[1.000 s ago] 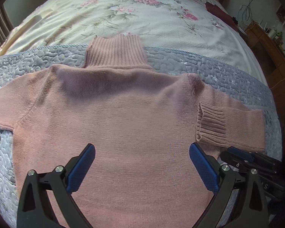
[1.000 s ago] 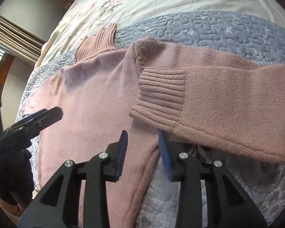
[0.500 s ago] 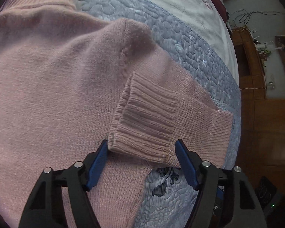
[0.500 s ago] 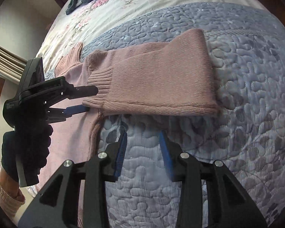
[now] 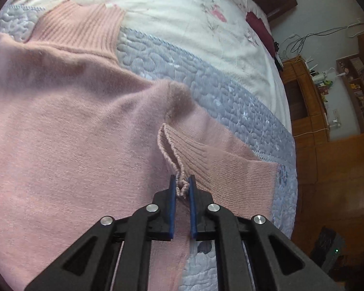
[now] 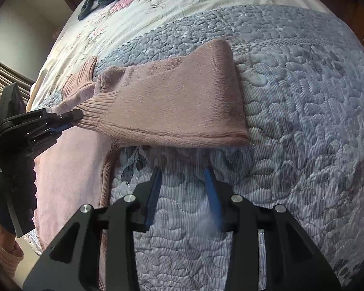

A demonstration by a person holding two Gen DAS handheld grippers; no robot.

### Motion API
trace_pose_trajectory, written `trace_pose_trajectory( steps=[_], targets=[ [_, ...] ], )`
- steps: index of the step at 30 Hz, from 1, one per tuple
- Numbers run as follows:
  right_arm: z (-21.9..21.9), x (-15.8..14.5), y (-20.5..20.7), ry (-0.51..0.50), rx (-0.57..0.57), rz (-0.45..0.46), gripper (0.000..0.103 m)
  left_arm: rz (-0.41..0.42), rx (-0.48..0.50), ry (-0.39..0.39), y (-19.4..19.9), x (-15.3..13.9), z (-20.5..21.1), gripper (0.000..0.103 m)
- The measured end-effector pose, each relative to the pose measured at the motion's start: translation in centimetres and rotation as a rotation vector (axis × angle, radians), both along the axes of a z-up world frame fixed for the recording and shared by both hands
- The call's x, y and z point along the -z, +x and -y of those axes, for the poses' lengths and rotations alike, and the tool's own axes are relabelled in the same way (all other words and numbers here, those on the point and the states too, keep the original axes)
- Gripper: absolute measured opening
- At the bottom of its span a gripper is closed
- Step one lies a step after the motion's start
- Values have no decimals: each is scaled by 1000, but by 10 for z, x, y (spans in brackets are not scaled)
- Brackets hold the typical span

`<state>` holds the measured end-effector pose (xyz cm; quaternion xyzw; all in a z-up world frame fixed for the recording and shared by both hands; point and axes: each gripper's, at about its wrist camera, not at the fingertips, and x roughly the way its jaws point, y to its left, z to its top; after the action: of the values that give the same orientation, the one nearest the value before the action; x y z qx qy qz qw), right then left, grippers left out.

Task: Fold small clothes
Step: 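Lay the cuff flat on the sweater body and open the left tool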

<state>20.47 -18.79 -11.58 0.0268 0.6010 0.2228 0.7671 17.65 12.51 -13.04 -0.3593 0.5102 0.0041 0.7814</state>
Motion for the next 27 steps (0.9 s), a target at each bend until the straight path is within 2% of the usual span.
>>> trace_pose_trajectory(
  steps=[3, 6, 12, 18, 20, 26, 27],
  targets=[
    [-9, -3, 2, 10, 3, 0, 38, 18, -28, 43, -15, -12, -29, 9],
    [-19, -5, 5, 33, 11, -7, 42, 20, -73, 90, -31, -17, -64, 9],
    [-47, -4, 10, 66, 13, -35, 45, -9, -155, 194, -64, -18, -134, 9],
    [-80, 4, 19, 91, 9, -77, 56, -27, -239, 263, -87, -17, -193, 8],
    [-89, 8, 23, 101, 13, -94, 57, -31, -269, 276, -92, -17, -212, 8],
    [-115, 27, 38, 159, 44, -184, 60, -64, -261, 321, -98, -7, -237, 8],
    [-118, 32, 40, 134, 49, -193, 54, -78, -255, 322, -97, -1, -237, 8]
  ],
)
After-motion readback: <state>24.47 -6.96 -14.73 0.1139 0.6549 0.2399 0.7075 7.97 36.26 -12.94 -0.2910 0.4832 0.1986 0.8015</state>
